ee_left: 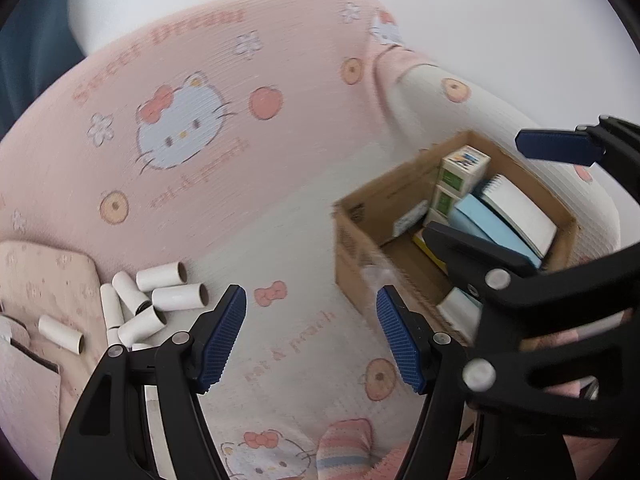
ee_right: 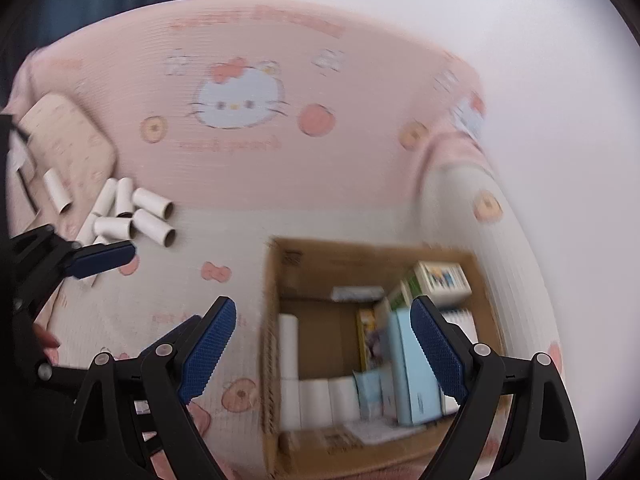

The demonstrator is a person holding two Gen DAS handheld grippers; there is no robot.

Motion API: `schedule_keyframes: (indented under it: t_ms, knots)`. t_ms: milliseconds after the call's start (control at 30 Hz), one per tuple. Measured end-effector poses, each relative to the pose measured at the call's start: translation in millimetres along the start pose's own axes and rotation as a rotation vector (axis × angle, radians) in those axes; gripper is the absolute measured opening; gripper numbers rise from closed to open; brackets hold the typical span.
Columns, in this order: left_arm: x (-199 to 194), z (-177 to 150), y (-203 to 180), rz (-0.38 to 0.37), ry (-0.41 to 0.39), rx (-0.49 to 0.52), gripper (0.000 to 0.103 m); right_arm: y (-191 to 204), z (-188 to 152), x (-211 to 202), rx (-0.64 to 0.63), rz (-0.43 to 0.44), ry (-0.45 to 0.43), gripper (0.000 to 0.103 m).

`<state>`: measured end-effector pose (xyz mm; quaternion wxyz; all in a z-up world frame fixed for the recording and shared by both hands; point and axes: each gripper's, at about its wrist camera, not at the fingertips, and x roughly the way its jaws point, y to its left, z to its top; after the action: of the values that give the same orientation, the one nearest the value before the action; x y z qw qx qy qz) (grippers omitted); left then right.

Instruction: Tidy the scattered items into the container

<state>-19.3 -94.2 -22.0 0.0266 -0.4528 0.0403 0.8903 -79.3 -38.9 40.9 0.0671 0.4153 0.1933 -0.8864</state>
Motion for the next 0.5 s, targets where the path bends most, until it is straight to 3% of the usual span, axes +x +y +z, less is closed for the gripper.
schedule_keyframes:
  t_ms: [267,500]
  knots:
    - [14.0,-13.2,47.3,-0.02,0.001,-0.085,0.072,45.1,27.0,9.9,-0.14,0.01,-0.025,0.088]
    - [41.4,-35.5,95.8,0.001,0.081,-0.198,0.072,88.6,49.8,37.7,-0.23,0.025,-0.025,0.088]
